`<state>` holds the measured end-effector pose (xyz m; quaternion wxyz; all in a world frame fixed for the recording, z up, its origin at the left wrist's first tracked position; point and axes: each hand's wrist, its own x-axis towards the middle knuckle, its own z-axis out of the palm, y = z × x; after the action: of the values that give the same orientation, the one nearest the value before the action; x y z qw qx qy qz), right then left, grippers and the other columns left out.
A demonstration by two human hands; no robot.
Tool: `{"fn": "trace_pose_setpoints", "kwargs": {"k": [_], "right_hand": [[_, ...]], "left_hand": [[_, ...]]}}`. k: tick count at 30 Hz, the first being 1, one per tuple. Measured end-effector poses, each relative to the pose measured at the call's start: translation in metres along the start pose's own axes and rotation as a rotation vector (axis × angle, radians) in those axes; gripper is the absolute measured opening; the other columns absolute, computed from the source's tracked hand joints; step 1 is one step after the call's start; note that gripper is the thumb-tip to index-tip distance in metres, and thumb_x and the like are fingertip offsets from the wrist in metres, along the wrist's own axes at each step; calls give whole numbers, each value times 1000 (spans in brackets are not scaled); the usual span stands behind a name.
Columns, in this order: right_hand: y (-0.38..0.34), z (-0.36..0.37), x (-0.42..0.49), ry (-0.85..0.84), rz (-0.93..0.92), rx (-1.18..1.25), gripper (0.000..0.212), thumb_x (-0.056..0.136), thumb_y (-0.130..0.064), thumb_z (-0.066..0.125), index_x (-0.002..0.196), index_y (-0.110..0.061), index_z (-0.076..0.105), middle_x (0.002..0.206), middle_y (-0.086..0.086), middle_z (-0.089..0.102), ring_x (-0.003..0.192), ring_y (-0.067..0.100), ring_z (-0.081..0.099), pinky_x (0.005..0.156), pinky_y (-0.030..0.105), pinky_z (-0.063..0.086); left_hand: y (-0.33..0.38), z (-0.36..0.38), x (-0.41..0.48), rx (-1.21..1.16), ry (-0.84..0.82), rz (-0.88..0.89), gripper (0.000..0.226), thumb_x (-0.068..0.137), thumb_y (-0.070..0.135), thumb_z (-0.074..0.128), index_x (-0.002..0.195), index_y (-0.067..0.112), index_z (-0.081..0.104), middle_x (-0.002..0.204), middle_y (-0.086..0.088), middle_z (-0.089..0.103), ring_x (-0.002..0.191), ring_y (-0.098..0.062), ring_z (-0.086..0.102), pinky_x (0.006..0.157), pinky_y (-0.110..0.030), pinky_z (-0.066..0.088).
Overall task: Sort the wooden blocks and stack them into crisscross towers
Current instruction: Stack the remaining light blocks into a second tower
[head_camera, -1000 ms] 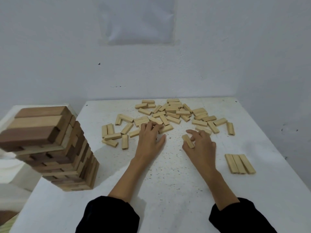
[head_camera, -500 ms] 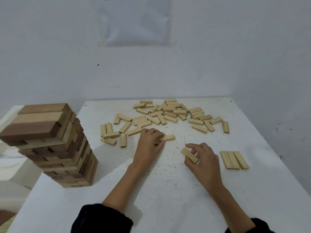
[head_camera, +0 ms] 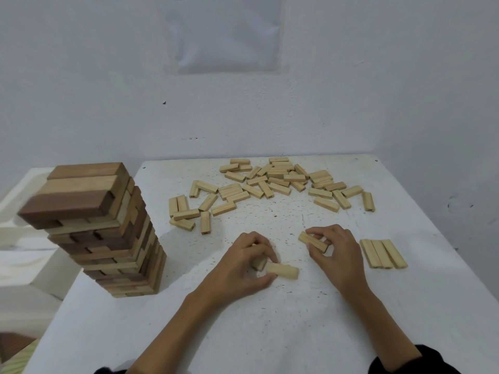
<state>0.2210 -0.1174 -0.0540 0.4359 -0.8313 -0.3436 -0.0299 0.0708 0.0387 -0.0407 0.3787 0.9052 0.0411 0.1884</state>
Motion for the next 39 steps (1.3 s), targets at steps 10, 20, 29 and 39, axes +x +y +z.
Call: {"fn": "trace_pose_setpoints", "kwargs": {"k": [10, 20, 29, 39], "right_hand": [[6, 3, 1, 2, -42, -9, 29, 73, -9, 77, 95, -26, 71, 85, -9, 60, 78, 15, 53, 69, 43, 48], [5, 3, 1, 4, -51, -21, 29, 72, -10, 77, 95, -27, 70, 85, -10, 59, 79, 14, 53, 67, 46, 49], [6, 4, 1, -3, -66, -18, 28, 73, -9, 77, 95, -26, 70, 84, -8, 60, 78, 14, 52, 66, 42, 47], [4, 0, 3, -72, -151, 49, 28, 73, -20, 77, 99, -29, 68, 92, -11, 62, 86, 8, 51, 75, 15, 38]], "left_hand": [[2, 5, 0, 121, 28, -31, 23, 73, 44, 74, 93, 36, 65, 128, 30, 33, 124, 0, 31, 96, -19, 32], [14, 15, -3, 232, 165, -228, 29, 71, 43, 71, 70, 29, 46, 121, 25, 38, 118, 9, 24, 89, -14, 22], [19, 15, -6, 211, 144, -296, 37, 79, 42, 66, 107, 42, 41, 104, 27, 40, 101, 3, 37, 83, -16, 28], [17, -3, -3, 107, 49, -300, 67, 69, 41, 79, 125, 44, 42, 114, 29, 42, 108, 11, 39, 85, -10, 37]]}}
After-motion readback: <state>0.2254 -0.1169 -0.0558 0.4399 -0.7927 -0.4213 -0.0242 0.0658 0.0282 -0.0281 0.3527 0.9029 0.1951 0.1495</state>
